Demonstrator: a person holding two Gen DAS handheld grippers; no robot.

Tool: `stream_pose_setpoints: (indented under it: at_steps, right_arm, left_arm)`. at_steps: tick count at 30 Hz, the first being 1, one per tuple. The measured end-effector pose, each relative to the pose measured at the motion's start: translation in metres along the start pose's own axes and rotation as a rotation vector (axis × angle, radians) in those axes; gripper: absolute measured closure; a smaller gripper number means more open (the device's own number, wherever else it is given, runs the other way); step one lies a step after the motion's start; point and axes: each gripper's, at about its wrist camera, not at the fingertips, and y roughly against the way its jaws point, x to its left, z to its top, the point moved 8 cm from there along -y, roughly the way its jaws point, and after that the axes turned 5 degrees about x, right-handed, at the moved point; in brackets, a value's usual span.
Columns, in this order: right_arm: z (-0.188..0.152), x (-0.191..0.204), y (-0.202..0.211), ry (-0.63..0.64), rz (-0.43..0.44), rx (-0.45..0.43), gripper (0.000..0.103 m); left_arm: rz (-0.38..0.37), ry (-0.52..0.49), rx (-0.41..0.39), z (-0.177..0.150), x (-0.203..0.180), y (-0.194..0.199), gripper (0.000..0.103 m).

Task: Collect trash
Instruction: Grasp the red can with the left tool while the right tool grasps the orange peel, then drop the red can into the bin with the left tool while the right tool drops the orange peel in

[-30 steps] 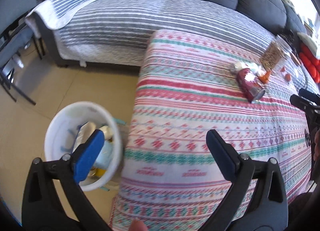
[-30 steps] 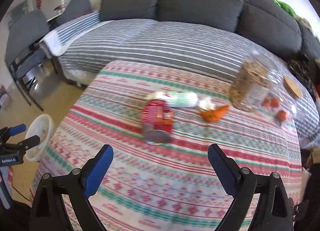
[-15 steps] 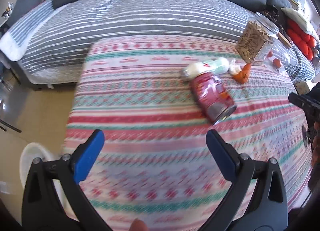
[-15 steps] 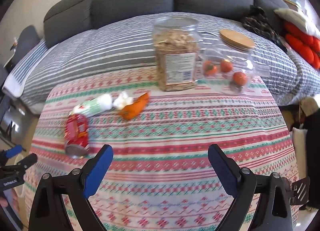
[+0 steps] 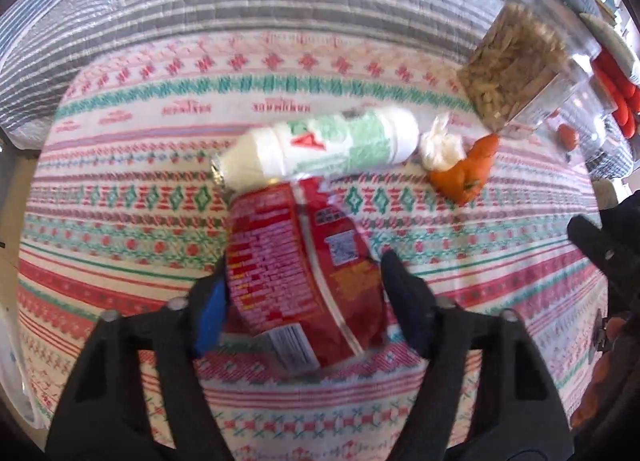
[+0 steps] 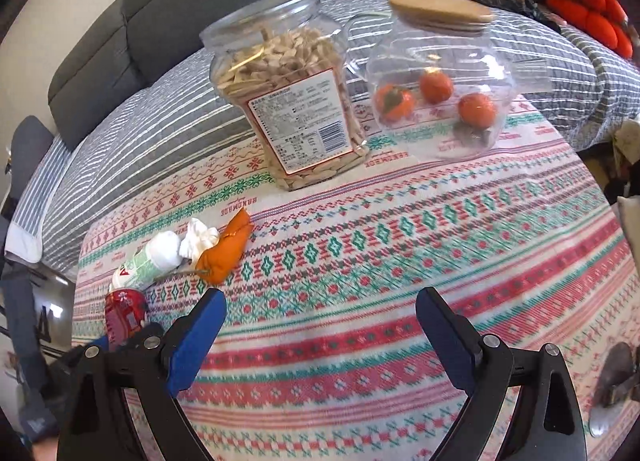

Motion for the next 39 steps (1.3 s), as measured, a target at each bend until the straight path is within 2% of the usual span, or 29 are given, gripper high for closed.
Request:
stream_pose_setpoints:
  at_steps: [7,8,10,14,17,18,19,20,22,26,30,39]
  right_arm:
    - [0.016,0.04,-0.027,0.117,0.059,0.016,0.007]
    - [0.018,0.044,-0.031,0.119,0.07,0.018,0.01]
    - [0.022,0.052,-0.04,0.11,0.091,0.03,0.025]
    - [0.019,0.063,-0.062,0.118,0.099,0.068,0.033]
    - [0.02,0.072,-0.065,0.152,0.083,0.031,0.042]
    - [0.02,0.075,-0.065,0.158,0.089,0.026,0.061]
    - [0.017,0.08,-0.065,0.166,0.115,0.031,0.067]
    - [0.014,0.083,-0.065,0.176,0.13,0.04,0.068]
    - [0.007,0.088,-0.061,0.215,0.124,0.045,0.078]
    - [-0.01,0.092,-0.048,0.243,0.163,0.092,0.081]
    - [-0.024,0.087,-0.028,0.271,0.138,0.115,0.082]
    - [-0.054,0.098,0.036,0.269,0.18,0.104,0.082]
  left_arm:
    - [-0.026,-0.083,-0.078,-0.014,0.013,0.017,0.037]
    - [-0.031,-0.09,-0.083,-0.017,0.017,0.021,0.037]
    - [-0.041,-0.11,-0.099,-0.024,0.024,0.032,0.037]
    - [-0.049,-0.135,-0.131,-0.037,0.037,0.053,0.037]
    - [-0.051,-0.143,-0.148,-0.046,0.046,0.064,0.037]
    - [-0.05,-0.144,-0.152,-0.049,0.049,0.067,0.037]
    - [-0.047,-0.145,-0.154,-0.051,0.054,0.067,0.037]
    - [-0.04,-0.145,-0.153,-0.053,0.06,0.067,0.037]
    - [-0.036,-0.134,-0.147,-0.059,0.07,0.07,0.037]
    - [-0.041,-0.108,-0.14,-0.072,0.09,0.079,0.037]
    - [-0.029,-0.096,-0.151,-0.088,0.109,0.095,0.037]
    - [-0.034,-0.046,-0.194,-0.125,0.155,0.14,0.037]
